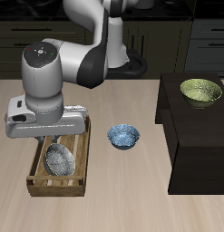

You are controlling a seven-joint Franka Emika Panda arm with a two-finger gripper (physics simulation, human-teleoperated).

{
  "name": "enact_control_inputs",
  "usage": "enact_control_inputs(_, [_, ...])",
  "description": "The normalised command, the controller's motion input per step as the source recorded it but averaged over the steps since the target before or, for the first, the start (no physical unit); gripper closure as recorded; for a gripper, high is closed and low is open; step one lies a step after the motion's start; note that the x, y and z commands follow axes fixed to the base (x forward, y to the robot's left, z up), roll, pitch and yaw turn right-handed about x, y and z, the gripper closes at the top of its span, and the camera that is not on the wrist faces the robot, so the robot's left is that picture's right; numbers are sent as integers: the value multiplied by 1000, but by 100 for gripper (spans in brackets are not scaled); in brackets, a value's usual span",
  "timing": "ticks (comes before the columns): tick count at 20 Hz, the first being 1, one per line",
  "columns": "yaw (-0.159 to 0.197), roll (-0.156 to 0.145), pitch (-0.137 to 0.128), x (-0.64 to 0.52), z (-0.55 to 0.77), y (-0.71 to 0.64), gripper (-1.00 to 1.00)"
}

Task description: Place the black bowl and the blue bowl in the wooden tray

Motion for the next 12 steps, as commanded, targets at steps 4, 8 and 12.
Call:
enact_control_inputs(4, [-13, 8, -6, 29, -65, 73, -100])
enact_control_inputs(8, [0, 24, -3, 33, -60, 118, -100])
enact_control_inputs(12, [-25, 33, -1, -56, -17, 226, -100])
